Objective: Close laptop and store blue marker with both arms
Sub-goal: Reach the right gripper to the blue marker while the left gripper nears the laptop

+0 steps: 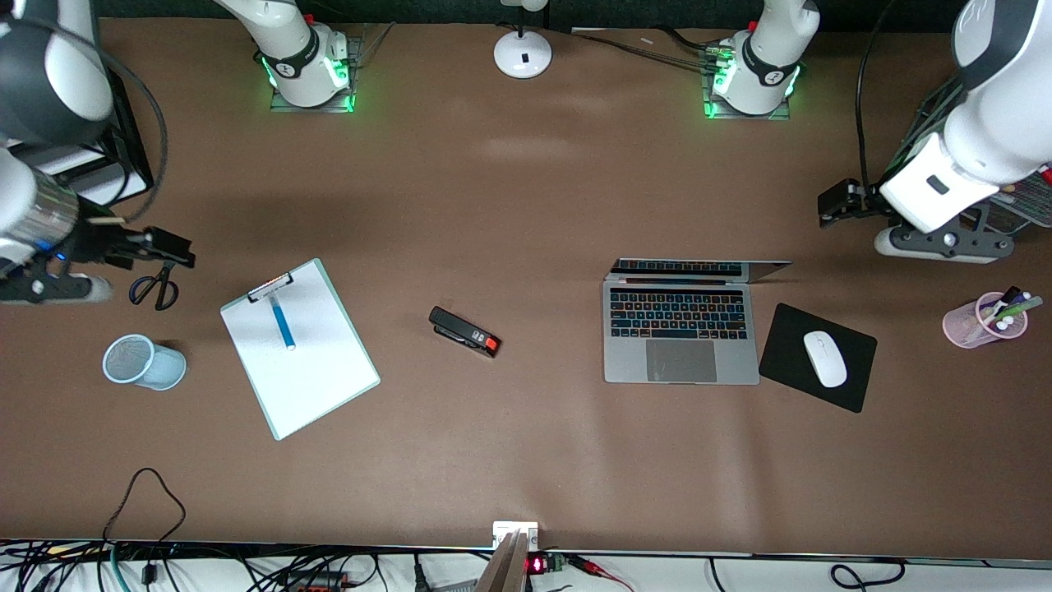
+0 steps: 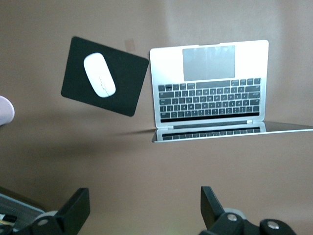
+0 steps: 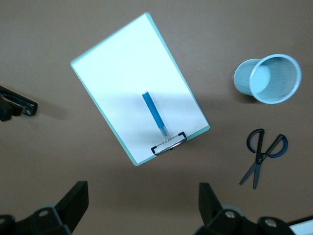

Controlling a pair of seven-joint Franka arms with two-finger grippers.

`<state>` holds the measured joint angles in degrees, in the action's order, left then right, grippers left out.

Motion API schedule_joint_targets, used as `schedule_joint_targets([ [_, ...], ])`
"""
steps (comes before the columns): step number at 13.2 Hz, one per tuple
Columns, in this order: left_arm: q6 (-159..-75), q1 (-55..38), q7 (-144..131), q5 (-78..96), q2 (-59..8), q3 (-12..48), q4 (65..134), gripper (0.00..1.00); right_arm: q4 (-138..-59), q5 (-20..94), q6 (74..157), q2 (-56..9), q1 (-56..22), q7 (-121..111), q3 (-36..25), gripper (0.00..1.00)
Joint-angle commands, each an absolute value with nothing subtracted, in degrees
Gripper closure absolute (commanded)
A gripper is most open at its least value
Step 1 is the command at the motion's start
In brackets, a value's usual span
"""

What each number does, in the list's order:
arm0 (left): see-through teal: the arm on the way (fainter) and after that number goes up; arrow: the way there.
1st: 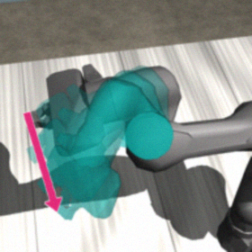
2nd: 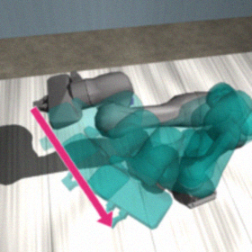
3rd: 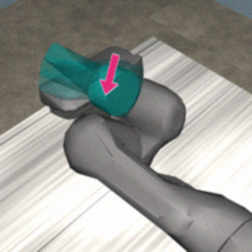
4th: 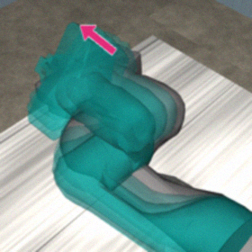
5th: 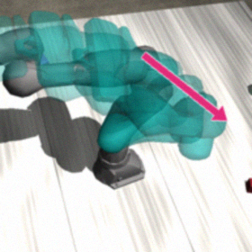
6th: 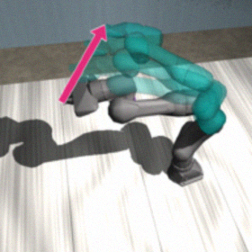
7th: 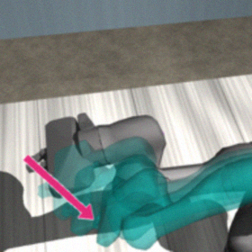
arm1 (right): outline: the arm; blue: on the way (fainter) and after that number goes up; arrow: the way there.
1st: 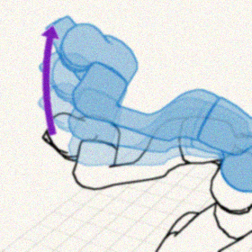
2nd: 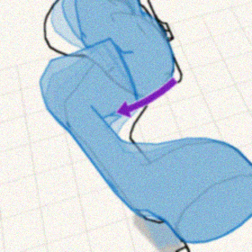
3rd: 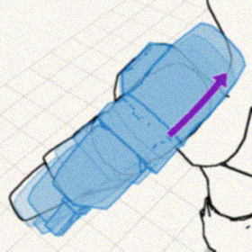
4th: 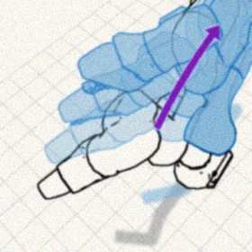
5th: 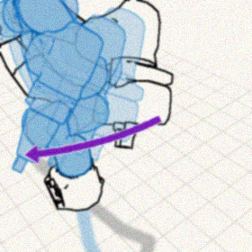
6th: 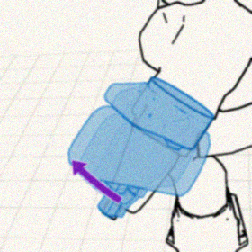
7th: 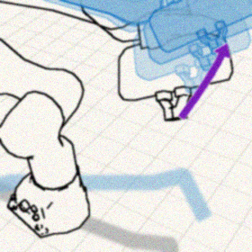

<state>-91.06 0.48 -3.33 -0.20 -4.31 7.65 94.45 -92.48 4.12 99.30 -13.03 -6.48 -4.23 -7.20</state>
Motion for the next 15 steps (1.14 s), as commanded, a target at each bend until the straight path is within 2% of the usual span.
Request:
schedule_joint_targets([
  [1,-88.3,0.1,-2.7,-1.5,-6.0,7.7,91.9,0.43,-90.8,4.9,100.8,-17.5,-6.1,-14.0,-7.2,0.0],
  [2,-87.8,0.1,-1.7,-1.2,-6.1,7.7,92.1,0.65,-90.8,4.7,101.1,-18.9,-6.2,-19.4,-7.2,0.0],
  [3,-86.2,0.1,-1.6,-0.9,-6.4,7.8,92.1,0.83,-91.0,4.7,102.3,-19.3,-6.5,-21.9,-7.2,0.0],
  [4,-85.9,-0.1,-2.1,-0.4,-6.6,7.8,92.1,0.95,-91.2,4.8,103.6,-20.5,-6.8,-22.4,-7.1,0.0],
  [8,-83.9,-3.9,-7.4,4.5,-6.4,7.9,92.8,0.96,-92.8,5.5,107.6,-24.6,-9.5,-25.0,-6.6,0.0],
  [10,-84.3,-5.4,-11.9,5.3,-6.5,10.6,94.1,0.96,-99.2,5.4,116.6,-23.9,-9.8,-25.2,-6.6,0.0],
  [13,-90.3,-5.4,-17.0,5.3,-6.6,16.4,99.6,0.97,-107.6,5.3,128.5,-23.6,-9.9,-29.4,-6.5,0.0],
  [14,-93.3,-5.4,-17.0,5.3,-6.5,17.6,102.5,0.97,-109.1,5.4,131.2,-23.6,-10.0,-30.2,-6.5,0.05],
  [15,-96.9,-5.3,-17.1,5.3,-6.0,17.8,106.0,0.97,-109.7,5.4,132.4,-24.0,-10.0,-30.9,-6.5,0.15],
])
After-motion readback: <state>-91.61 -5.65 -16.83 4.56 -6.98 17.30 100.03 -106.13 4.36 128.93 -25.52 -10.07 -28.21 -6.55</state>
